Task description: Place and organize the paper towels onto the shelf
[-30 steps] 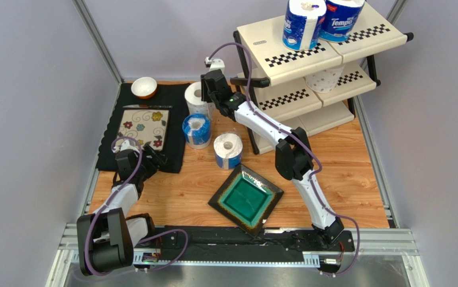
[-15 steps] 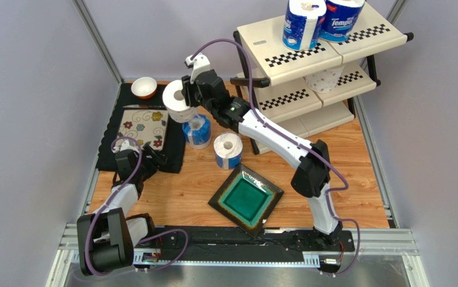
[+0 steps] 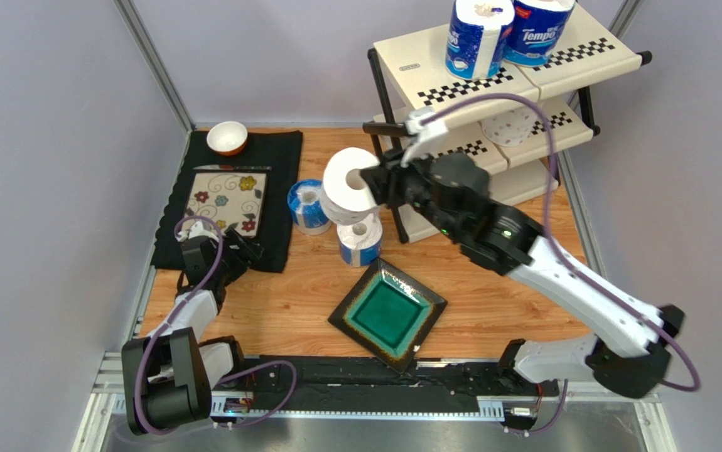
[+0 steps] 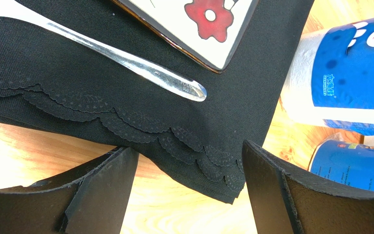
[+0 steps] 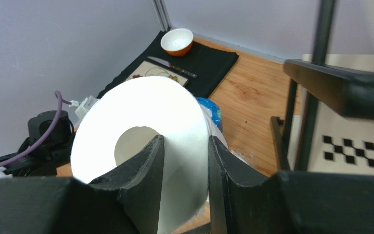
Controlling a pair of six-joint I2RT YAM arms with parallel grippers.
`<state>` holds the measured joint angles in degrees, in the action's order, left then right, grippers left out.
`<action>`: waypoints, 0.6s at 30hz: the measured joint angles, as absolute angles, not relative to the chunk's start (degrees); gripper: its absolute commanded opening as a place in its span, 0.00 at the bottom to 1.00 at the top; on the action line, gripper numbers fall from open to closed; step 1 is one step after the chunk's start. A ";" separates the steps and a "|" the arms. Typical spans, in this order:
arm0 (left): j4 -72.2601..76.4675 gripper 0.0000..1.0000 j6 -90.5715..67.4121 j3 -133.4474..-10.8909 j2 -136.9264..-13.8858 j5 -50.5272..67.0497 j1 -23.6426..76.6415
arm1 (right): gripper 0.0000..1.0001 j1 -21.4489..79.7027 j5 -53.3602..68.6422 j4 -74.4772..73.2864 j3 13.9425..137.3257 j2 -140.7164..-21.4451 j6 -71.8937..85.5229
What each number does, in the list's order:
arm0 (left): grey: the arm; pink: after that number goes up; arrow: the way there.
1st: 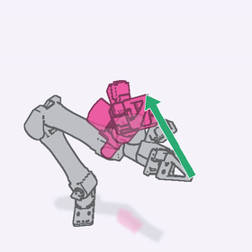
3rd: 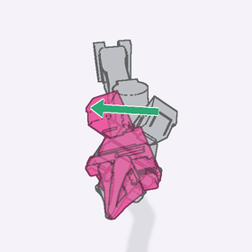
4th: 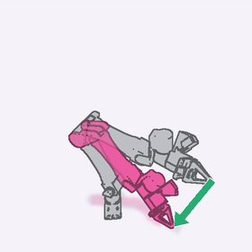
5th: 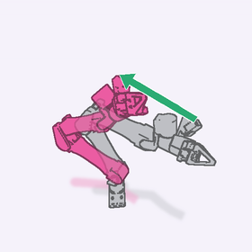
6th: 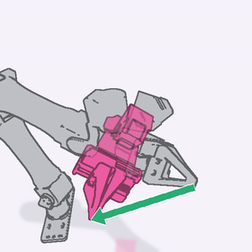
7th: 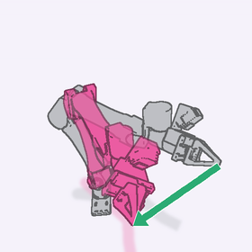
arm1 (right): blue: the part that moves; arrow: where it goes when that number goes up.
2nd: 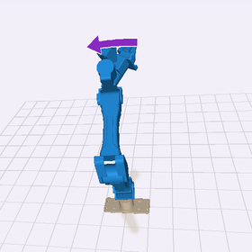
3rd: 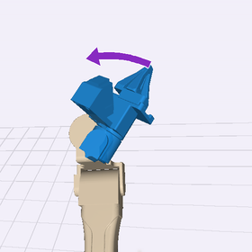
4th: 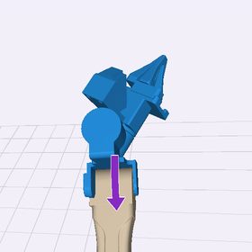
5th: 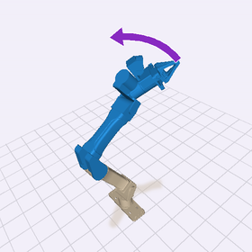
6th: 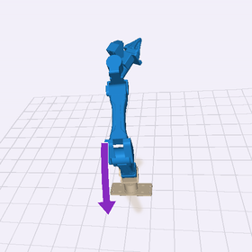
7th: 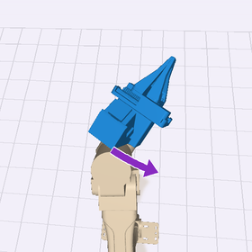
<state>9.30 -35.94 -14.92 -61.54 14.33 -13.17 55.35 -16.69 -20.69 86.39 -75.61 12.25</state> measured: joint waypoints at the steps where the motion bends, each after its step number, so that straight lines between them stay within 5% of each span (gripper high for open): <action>1: 9.30 0.87 -35.94 -14.94 -61.54 14.35 -13.17 | 0.06 55.35 -17.54 -21.69 84.99 -72.25 12.71; 9: 9.30 0.87 -35.94 -14.92 -61.56 14.52 -13.28 | 0.07 55.35 -23.86 -33.34 80.58 -52.29 16.60; 18: 9.23 0.87 -35.94 -14.92 -61.49 14.50 -13.32 | 0.05 54.28 -37.10 -41.76 78.50 -49.93 17.15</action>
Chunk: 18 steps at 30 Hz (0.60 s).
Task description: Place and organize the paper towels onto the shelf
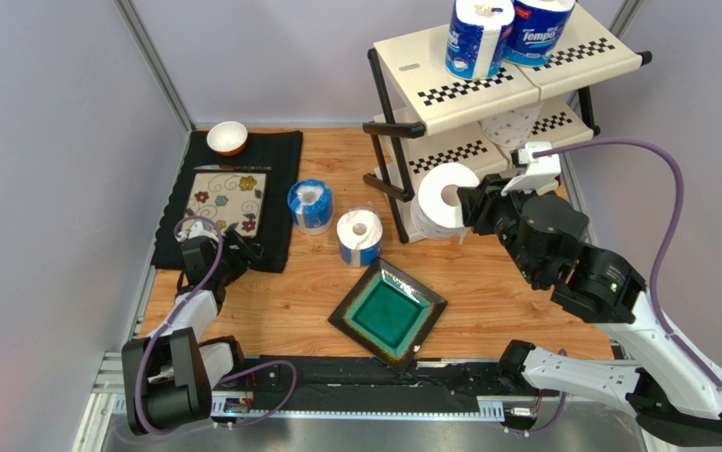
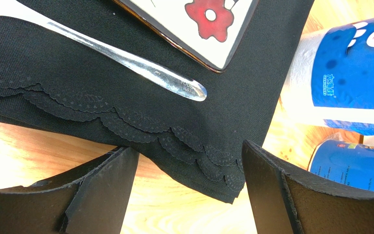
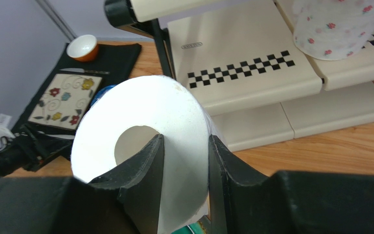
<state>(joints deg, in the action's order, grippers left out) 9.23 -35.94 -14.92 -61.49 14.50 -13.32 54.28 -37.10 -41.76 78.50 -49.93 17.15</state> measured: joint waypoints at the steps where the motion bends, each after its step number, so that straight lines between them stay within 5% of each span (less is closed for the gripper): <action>1: 9.23 0.87 -35.94 -14.92 -61.49 14.52 -13.32 | 0.04 53.65 -37.95 -42.28 78.50 -50.63 17.28; 18: 9.17 0.87 -35.92 -14.92 -61.56 14.50 -13.32 | 0.03 44.40 -37.95 -43.90 74.78 -49.32 19.77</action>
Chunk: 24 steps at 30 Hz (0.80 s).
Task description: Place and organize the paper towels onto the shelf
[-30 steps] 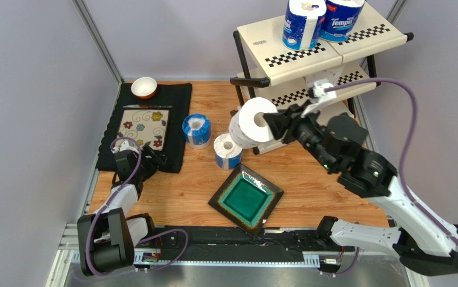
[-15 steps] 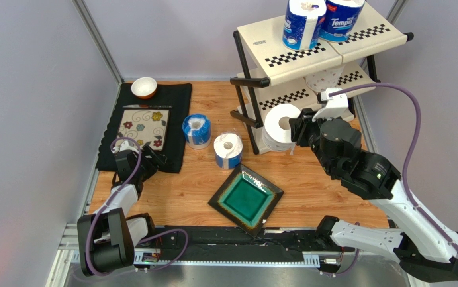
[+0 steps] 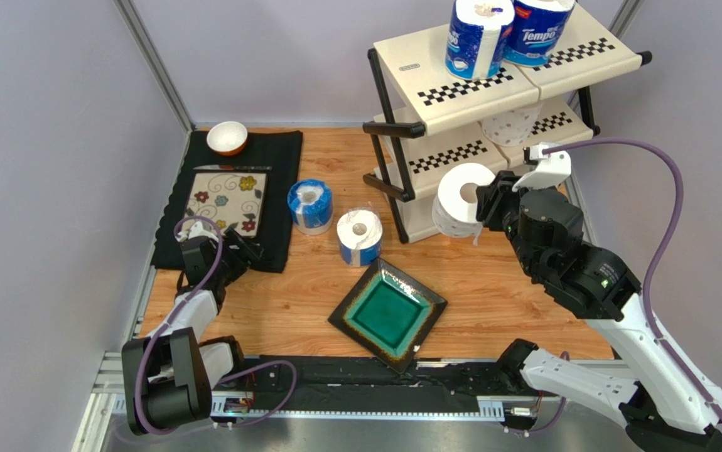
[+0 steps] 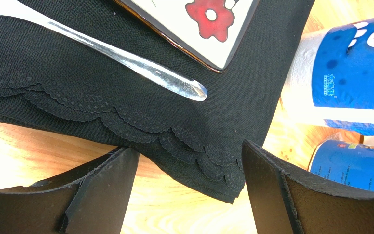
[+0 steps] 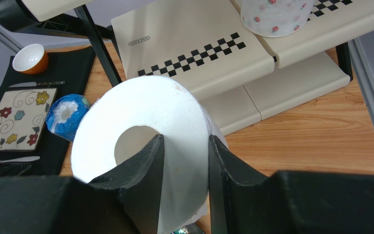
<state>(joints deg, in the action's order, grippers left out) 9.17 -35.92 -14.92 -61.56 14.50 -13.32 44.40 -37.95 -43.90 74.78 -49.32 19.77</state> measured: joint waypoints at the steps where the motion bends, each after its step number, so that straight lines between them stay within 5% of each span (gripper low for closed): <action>1: 9.19 0.87 -35.92 -14.92 -61.56 14.52 -13.32 | 0.03 43.64 -37.28 -43.92 74.78 -49.52 19.97; 24: 9.78 0.86 -35.94 -14.92 -62.04 14.96 -13.52 | 0.01 17.65 -19.33 -37.52 74.89 -58.11 22.28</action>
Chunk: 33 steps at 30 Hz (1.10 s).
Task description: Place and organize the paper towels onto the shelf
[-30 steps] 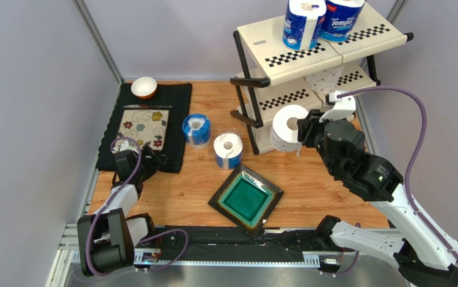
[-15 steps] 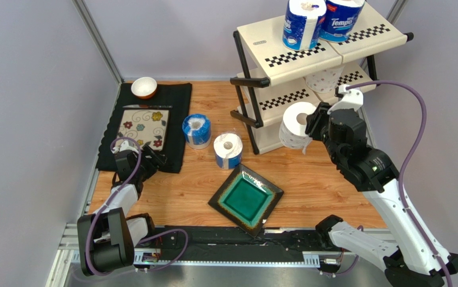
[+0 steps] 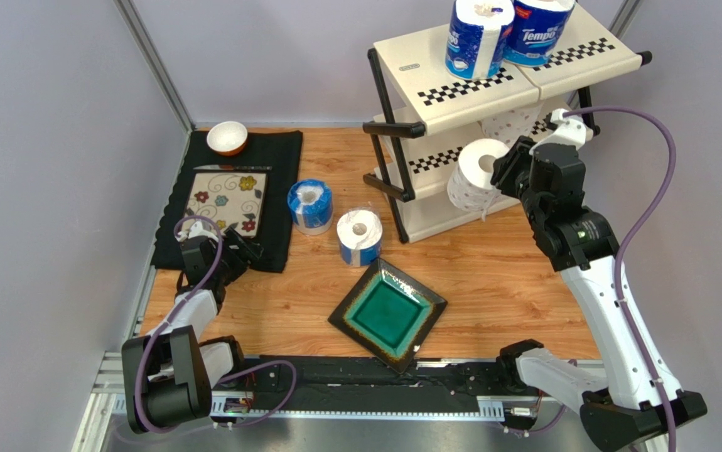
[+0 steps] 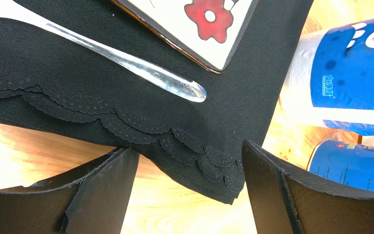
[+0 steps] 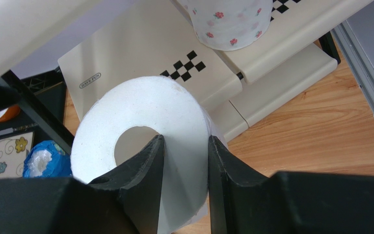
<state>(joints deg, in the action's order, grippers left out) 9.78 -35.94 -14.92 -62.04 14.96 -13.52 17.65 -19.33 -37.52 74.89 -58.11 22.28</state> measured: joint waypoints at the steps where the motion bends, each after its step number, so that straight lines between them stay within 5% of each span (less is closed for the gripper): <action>1: 9.78 0.86 -35.94 -14.92 -62.04 14.96 -13.52 | 0.01 17.02 -18.87 -36.97 75.33 -58.89 22.31; 33: 10.50 0.86 -36.01 -14.92 -62.65 15.49 -13.87 | 0.00 8.95 -12.56 -23.51 83.94 -74.70 24.75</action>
<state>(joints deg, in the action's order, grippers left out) 10.50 -36.01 -14.92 -62.65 15.49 -13.87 8.95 -12.56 -23.51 83.94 -74.70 24.75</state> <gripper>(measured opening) 0.861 0.362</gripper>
